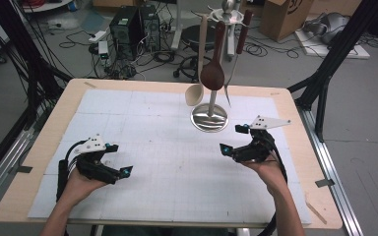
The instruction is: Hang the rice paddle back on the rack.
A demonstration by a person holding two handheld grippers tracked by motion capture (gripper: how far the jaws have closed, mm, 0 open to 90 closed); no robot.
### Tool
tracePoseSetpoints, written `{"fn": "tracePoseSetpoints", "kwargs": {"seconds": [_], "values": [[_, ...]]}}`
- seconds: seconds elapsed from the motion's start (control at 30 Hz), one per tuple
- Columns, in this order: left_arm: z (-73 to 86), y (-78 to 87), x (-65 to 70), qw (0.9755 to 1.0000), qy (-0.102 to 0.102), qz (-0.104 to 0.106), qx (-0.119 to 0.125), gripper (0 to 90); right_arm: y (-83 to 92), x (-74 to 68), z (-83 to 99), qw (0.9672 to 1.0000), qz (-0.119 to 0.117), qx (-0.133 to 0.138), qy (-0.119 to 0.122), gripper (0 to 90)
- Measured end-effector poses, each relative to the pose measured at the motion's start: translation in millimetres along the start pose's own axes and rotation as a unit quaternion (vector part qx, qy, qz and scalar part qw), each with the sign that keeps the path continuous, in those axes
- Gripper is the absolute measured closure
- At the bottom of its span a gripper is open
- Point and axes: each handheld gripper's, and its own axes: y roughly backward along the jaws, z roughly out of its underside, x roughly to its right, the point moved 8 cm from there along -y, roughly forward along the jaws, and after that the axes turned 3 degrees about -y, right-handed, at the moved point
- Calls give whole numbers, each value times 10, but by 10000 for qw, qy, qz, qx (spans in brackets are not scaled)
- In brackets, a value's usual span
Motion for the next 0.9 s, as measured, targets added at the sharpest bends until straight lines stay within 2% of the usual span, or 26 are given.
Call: {"fn": "tracePoseSetpoints", "kwargs": {"seconds": [0.43,0.9], "values": [[9,-10,2,10000,-6,4,-18,17,73,-13,233,9999,78,-116,-58,6],[33,-25,10,10000,17,26,-47,17,134,-73,371,9999,94,-83,-93,6]]}}
